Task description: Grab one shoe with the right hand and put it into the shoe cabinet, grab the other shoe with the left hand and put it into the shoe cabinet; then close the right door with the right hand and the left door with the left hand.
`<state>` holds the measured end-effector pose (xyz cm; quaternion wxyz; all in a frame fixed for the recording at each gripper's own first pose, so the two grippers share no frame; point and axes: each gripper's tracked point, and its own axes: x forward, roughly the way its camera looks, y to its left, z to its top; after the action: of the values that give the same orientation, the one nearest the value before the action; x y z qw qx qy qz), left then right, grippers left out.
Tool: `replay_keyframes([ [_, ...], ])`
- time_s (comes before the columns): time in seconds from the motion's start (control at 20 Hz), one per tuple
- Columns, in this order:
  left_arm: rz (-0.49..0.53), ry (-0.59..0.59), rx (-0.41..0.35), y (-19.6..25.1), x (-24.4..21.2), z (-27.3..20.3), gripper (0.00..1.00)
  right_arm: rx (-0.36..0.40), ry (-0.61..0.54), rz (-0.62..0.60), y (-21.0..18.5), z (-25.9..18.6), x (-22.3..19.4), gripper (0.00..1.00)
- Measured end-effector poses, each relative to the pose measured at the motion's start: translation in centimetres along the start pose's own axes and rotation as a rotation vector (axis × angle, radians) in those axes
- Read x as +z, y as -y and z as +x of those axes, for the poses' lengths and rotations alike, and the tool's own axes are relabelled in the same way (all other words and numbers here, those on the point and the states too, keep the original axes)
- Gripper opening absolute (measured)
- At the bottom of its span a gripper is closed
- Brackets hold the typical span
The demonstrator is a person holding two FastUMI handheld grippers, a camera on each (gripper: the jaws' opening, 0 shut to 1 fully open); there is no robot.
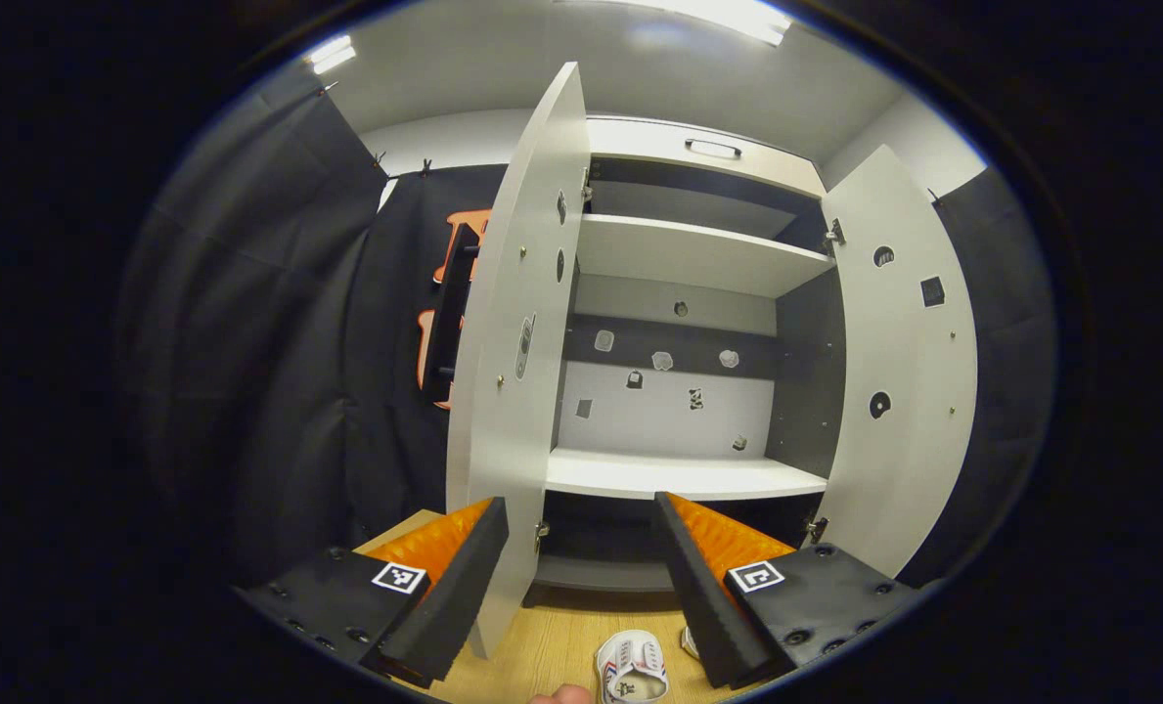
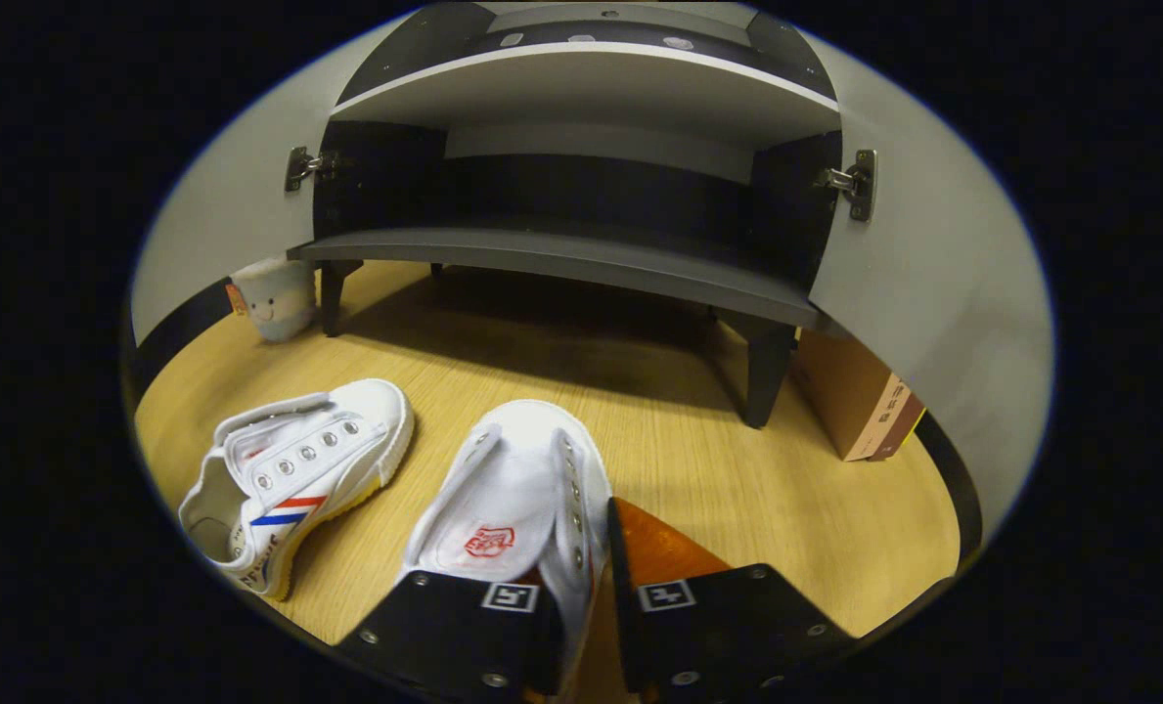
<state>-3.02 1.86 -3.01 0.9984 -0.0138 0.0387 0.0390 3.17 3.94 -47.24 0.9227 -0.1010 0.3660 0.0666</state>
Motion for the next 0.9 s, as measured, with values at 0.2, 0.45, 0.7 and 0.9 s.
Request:
replay_keyframes([
  [0.2, 0.002, -0.011, -0.015, 0.5, -0.6, -0.1, 0.96, 0.006, 0.022, 0.006, -0.9, -1.1, 0.6, 0.01],
  [0.45, -0.015, -0.001, -0.071, 2.1, -0.9, 0.6, 0.96, -0.022, 0.169, 0.086, 0.0, -9.1, 7.8, 0.01],
  [0.7, -0.055, 0.003, -0.131, 3.5, -1.2, 1.1, 0.99, -0.036, 0.372, 0.069, 1.8, -17.8, 20.7, 0.01],
  [0.9, -0.047, 0.016, -0.131, 3.5, -1.4, 1.1, 0.96, -0.058, 0.469, 0.081, 3.7, -19.9, 31.7, 0.01],
])
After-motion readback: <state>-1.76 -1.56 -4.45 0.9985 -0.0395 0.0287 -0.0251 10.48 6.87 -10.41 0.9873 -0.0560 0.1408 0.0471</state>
